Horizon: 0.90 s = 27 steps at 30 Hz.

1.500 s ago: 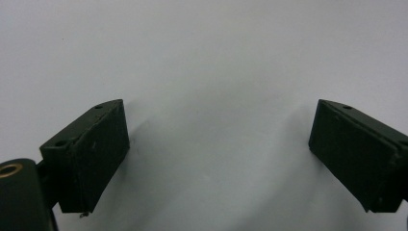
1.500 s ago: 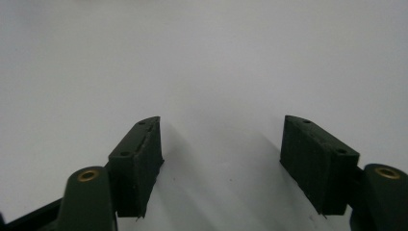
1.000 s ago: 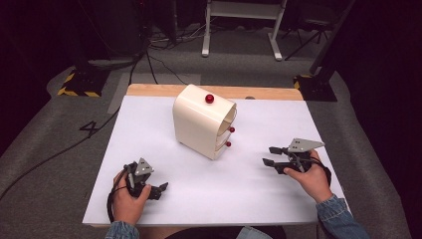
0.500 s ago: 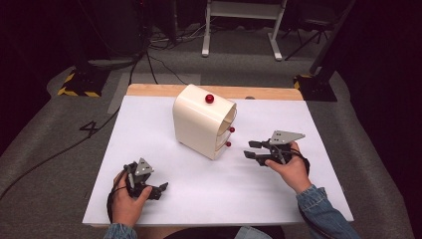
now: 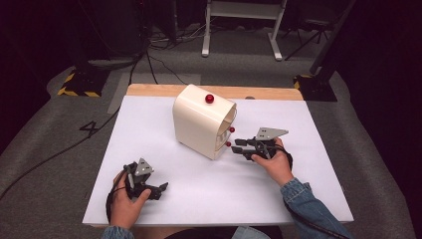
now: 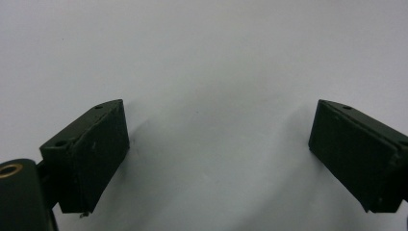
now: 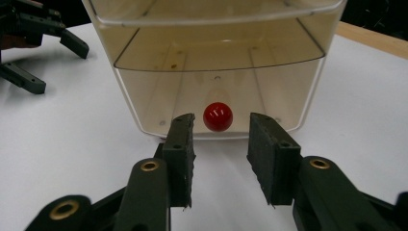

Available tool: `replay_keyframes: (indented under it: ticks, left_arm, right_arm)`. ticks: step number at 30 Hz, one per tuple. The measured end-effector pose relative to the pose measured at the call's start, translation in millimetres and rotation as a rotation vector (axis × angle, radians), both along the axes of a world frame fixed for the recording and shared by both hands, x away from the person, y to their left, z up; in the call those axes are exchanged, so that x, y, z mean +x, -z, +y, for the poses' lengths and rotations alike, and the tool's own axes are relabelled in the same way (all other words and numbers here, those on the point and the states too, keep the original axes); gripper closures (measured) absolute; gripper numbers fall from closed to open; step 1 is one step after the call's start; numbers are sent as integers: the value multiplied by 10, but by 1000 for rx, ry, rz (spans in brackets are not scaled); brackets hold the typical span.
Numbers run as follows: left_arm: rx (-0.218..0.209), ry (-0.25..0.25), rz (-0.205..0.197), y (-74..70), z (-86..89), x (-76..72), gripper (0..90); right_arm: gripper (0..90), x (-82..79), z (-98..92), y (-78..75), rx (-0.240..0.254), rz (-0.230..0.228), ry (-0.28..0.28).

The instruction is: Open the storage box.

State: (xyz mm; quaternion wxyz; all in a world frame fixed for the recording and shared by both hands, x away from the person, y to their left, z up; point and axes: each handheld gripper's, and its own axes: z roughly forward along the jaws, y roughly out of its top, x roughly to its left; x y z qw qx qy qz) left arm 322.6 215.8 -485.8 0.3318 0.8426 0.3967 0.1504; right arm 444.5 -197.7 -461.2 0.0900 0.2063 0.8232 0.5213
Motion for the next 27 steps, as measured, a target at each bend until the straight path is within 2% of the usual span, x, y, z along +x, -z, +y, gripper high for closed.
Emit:
replay_keyframes:
  ticks: [5,12,22,27]
  left_arm:
    - [2,0,0,-2,0,-1,72]
    - [2,0,0,-1,0,-1,72]
    - [2,0,-1,-1,1,2,72]
    - [4,1,-3,-1,1,4,71]
  right_arm:
    - [666,39,103,43,10,-23,-23]
    - [733,66,141,77,-16,-48,-18]
    - [740,40,128,89,-4,-44,-5]
    - [740,-8,51,71,-17,-41,-4]
